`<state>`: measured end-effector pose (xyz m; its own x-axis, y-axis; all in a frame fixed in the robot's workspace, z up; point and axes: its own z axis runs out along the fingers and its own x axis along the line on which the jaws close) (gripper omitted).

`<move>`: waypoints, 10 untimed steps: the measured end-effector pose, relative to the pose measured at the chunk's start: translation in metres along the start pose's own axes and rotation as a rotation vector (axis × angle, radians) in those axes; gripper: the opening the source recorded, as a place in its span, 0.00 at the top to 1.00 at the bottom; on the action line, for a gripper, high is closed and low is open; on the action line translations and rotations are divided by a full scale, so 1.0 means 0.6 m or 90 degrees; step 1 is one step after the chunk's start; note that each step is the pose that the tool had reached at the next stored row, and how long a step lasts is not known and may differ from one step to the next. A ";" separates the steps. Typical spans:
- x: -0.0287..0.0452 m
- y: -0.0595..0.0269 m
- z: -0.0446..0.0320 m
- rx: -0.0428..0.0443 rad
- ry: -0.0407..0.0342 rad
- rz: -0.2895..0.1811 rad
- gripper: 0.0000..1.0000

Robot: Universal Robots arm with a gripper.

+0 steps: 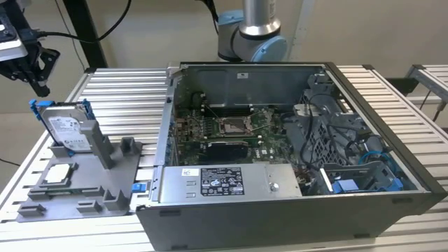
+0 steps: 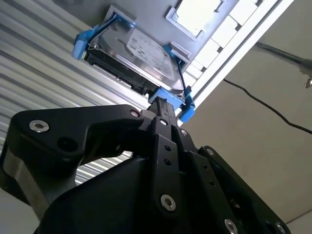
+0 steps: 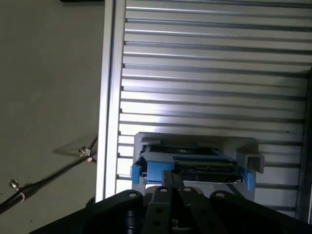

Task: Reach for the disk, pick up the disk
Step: 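Pick up the disk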

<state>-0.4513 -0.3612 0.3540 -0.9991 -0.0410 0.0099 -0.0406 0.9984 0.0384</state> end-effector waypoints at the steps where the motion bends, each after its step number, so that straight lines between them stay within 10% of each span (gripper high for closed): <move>1: 0.001 -0.002 0.000 0.0000 0.0000 0.000 1.00; 10: 0.004 -0.004 0.000 0.0000 0.0000 0.000 1.00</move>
<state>-0.4536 -0.3634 0.3538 -0.9991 -0.0413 0.0098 -0.0409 0.9984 0.0384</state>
